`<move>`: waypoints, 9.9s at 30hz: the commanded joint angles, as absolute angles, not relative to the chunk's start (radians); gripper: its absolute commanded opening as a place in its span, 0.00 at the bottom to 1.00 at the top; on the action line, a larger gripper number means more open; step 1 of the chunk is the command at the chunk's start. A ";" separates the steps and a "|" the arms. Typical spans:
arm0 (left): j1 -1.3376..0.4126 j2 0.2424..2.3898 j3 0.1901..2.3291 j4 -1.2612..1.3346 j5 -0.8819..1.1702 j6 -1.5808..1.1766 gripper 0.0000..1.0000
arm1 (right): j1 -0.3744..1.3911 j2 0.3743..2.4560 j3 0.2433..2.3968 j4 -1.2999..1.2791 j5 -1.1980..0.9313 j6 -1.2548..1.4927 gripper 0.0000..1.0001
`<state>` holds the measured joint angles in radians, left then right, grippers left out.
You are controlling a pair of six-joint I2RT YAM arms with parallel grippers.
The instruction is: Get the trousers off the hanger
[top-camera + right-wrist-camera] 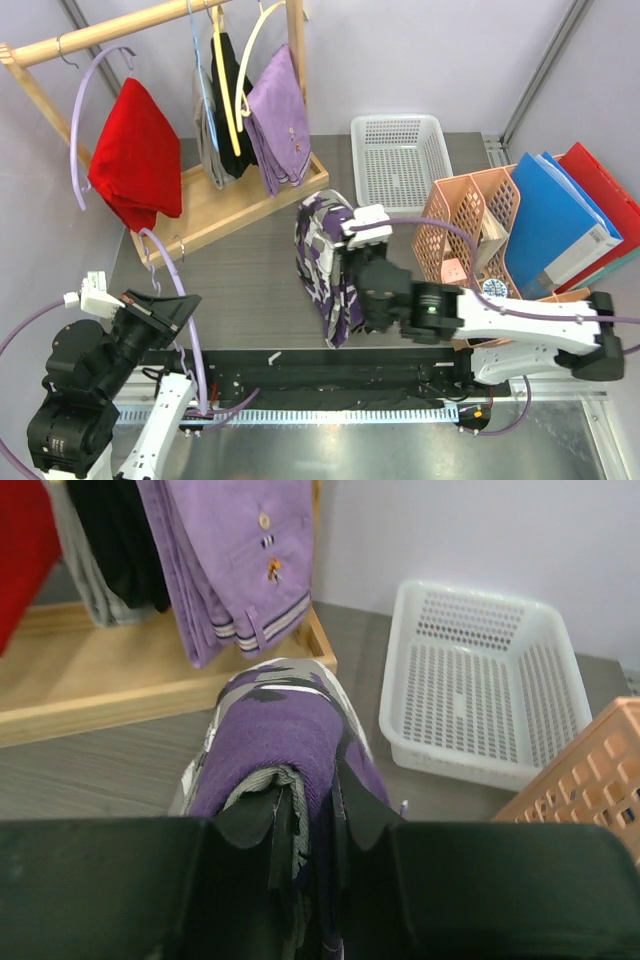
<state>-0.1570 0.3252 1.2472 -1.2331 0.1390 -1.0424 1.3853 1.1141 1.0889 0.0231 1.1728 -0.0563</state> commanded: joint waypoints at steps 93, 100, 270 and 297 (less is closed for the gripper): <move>-0.156 0.350 1.123 -1.169 0.215 -0.940 0.00 | 0.439 1.968 1.758 -0.038 0.534 -0.092 0.96; -0.158 0.337 1.081 -1.100 0.259 -0.991 0.00 | 0.439 1.755 1.638 -0.251 0.543 -0.009 1.00; -0.160 0.926 1.529 -0.402 -0.043 -1.071 0.58 | 1.230 1.914 2.148 -0.041 0.529 0.060 0.01; -0.124 0.977 1.408 -0.359 0.066 -1.120 0.18 | 1.232 1.852 2.077 -0.080 0.480 0.126 0.01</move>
<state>-0.1284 1.0161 1.4094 -0.4076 0.0502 -1.1137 1.2266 1.9434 2.0640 -0.1333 0.4885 0.0883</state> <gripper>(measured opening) 0.281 0.200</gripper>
